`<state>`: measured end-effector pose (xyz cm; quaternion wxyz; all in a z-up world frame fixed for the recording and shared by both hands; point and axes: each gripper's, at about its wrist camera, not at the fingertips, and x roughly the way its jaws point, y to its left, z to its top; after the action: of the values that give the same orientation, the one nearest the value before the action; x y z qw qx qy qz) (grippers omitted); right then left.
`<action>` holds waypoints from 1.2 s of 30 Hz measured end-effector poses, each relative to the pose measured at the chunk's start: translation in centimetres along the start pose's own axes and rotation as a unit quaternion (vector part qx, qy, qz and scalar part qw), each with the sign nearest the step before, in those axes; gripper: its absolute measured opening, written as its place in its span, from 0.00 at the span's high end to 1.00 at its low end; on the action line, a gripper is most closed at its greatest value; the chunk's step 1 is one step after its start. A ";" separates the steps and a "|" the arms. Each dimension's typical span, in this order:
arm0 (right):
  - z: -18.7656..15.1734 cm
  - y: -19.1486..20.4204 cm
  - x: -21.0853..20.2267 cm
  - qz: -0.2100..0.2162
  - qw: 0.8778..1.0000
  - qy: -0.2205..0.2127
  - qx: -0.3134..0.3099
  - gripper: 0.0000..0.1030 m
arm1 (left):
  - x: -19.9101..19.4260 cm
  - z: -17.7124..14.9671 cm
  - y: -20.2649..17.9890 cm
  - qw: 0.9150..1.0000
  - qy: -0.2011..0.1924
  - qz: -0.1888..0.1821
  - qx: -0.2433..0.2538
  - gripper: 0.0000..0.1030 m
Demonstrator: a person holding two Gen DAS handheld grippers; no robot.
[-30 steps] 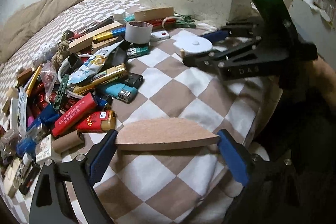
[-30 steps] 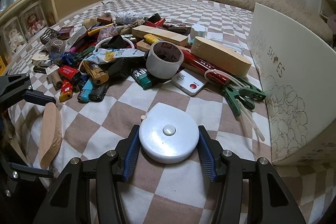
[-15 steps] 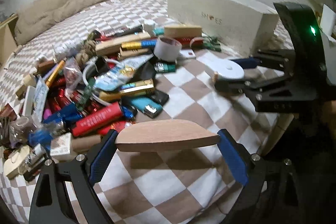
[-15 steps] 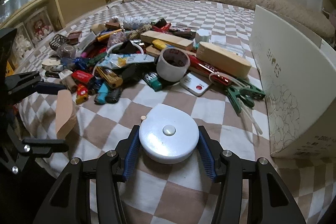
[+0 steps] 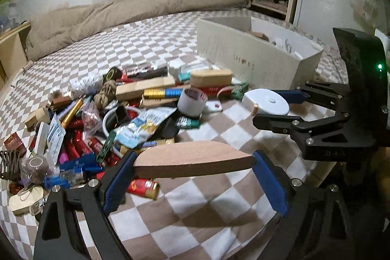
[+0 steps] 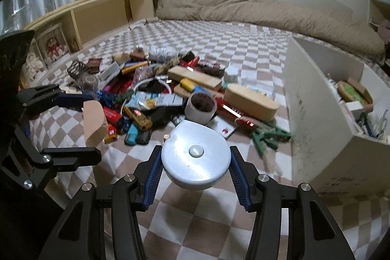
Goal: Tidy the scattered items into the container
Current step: 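Lift the tape measure and wooden block and carry both over the SHOES box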
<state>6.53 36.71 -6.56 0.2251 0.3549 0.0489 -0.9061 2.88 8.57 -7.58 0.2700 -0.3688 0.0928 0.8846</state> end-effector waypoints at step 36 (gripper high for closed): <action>6.8 -17.0 -12.6 -0.136 0.979 -0.130 0.073 0.48 | -0.4 14.7 -9.0 0.986 -0.152 -0.063 0.041 0.08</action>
<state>2.92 54.93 5.72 0.0773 0.2400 0.0008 -0.9677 -0.87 21.27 3.48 0.3510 -0.2238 0.0639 0.9070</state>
